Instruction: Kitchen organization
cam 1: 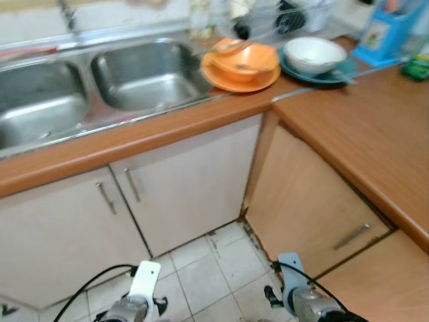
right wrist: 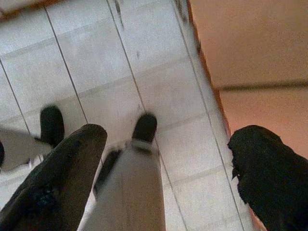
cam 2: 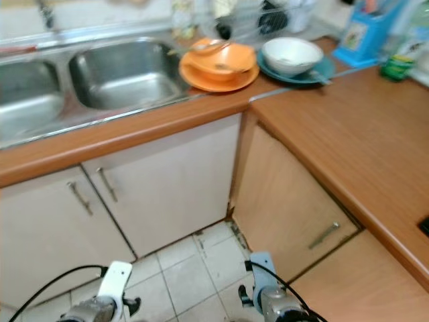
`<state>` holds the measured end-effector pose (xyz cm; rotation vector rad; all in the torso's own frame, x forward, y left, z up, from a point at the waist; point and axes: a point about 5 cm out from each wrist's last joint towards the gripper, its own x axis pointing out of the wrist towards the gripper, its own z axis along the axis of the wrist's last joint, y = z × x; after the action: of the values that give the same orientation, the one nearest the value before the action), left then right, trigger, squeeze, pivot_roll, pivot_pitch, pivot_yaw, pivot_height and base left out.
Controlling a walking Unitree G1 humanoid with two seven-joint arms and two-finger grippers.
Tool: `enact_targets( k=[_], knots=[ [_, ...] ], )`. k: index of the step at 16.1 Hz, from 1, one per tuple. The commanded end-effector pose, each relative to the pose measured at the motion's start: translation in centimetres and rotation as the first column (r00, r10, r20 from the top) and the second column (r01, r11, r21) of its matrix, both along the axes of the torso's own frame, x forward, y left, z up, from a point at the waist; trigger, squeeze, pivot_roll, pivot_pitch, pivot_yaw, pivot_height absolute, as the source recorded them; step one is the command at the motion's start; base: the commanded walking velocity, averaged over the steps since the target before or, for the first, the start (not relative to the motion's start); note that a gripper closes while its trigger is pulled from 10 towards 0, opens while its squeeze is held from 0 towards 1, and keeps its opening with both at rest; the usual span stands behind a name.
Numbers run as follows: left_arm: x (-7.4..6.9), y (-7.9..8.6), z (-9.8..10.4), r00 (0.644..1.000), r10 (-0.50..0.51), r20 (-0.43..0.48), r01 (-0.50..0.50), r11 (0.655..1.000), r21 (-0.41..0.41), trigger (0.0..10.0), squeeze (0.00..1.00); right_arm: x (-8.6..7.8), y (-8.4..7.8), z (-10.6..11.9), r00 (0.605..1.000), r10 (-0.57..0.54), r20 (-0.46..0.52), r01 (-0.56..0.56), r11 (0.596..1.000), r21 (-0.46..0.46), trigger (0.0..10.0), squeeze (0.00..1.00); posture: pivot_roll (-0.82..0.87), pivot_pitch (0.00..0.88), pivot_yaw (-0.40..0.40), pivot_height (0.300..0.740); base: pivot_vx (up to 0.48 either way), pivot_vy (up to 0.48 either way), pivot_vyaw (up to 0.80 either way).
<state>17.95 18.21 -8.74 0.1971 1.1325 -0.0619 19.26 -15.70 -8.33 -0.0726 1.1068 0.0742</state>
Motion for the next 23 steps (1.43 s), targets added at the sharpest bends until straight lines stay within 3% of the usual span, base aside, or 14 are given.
enact_targets(
  k=[1,3,4,5,6,9,12,13,15,16,19,20,21,23],
  knots=[
    [1.5,0.1,0.7,0.998,0.002,0.063,-0.003,1.000,0.010,10.0,0.00,0.9,-0.2,0.5,0.999,-0.009,0.034,0.010,1.000,-0.002,10.0,0.00,-0.03,0.000,0.002,0.740,0.000,0.000,0.00],
    [5.3,1.2,3.3,0.967,0.068,0.246,-0.067,0.998,-0.014,10.0,0.00,4.5,0.8,2.7,0.982,0.024,0.188,-0.031,0.999,0.034,10.0,0.00,-0.03,0.000,0.010,0.740,0.000,0.000,0.00],
    [6.5,1.4,4.2,0.951,0.074,0.299,-0.064,0.997,-0.043,10.0,0.00,5.9,1.1,3.8,0.966,0.030,0.258,-0.046,0.997,0.058,10.0,0.10,-0.03,0.000,0.010,0.740,0.000,0.000,0.00],
    [6.9,1.6,4.6,0.943,0.074,0.325,-0.061,0.997,-0.051,10.0,0.00,6.5,1.3,4.3,0.955,0.031,0.294,-0.054,0.996,0.069,10.0,0.63,-0.03,0.000,0.016,0.740,0.000,0.000,0.00],
    [7.7,2.1,5.5,0.918,0.080,0.389,-0.059,0.996,-0.066,10.0,0.00,7.6,1.7,5.4,0.928,0.054,0.368,-0.094,0.991,0.091,10.0,1.00,-0.03,0.000,0.018,0.740,0.000,0.000,0.00],
    [8.7,3.4,7.9,0.835,0.136,0.534,-0.081,0.989,-0.125,10.0,0.00,8.8,2.7,8.1,0.852,0.093,0.515,-0.189,0.972,0.137,10.0,1.00,-0.04,0.000,0.045,0.740,0.000,0.000,0.00],
    [9.1,3.3,12.4,0.685,0.157,0.711,-0.014,0.979,-0.203,10.0,0.00,9.3,4.5,12.4,0.733,0.079,0.675,-0.273,0.944,0.185,10.0,1.00,-0.01,0.000,0.041,0.740,0.000,0.000,0.00],
    [9.0,3.3,13.3,0.655,0.161,0.738,0.000,0.977,-0.212,10.0,0.00,9.3,4.8,13.1,0.711,0.075,0.699,-0.281,0.942,0.185,10.0,1.00,-0.01,0.000,0.041,0.740,0.000,0.000,0.00],
    [8.5,3.4,16.0,0.572,0.110,0.813,0.015,0.989,-0.145,10.0,0.00,8.8,5.6,14.9,0.655,0.069,0.752,-0.315,0.930,0.190,10.0,1.00,0.03,0.000,0.002,0.740,0.000,0.000,0.00],
    [8.0,2.8,19.4,0.489,0.049,0.871,0.041,0.996,-0.080,10.0,0.00,8.4,5.5,17.2,0.614,0.051,0.788,-0.315,0.931,0.185,10.0,1.00,0.03,0.000,-0.005,0.740,0.000,0.000,0.00],
    [8.1,1.5,21.3,0.419,0.039,0.907,0.082,0.993,-0.080,10.0,0.00,9.0,4.3,19.3,0.564,-0.022,0.825,-0.265,0.942,0.206,10.0,1.00,0.01,0.000,0.005,0.740,0.000,0.000,0.00],
    [8.6,0.4,23.0,0.387,-0.002,0.922,0.143,0.988,-0.057,10.0,0.00,9.7,2.9,21.7,0.488,-0.027,0.872,-0.167,0.978,0.123,10.0,1.00,-0.03,0.000,0.039,0.740,0.000,0.000,0.00],
    [8.9,-0.1,23.7,0.398,-0.007,0.917,0.176,0.982,-0.069,10.0,0.00,9.7,2.6,22.7,0.448,-0.018,0.894,-0.130,0.988,0.085,10.0,1.00,-0.04,0.000,0.050,0.740,0.000,0.000,0.00],
    [8.9,-0.9,24.5,0.423,-0.019,0.906,0.205,0.976,-0.075,10.0,0.00,9.1,1.9,23.5,0.439,0.006,0.898,-0.022,1.000,0.003,10.0,1.00,-0.08,0.000,0.084,0.740,0.000,0.000,0.00]
  ],
)
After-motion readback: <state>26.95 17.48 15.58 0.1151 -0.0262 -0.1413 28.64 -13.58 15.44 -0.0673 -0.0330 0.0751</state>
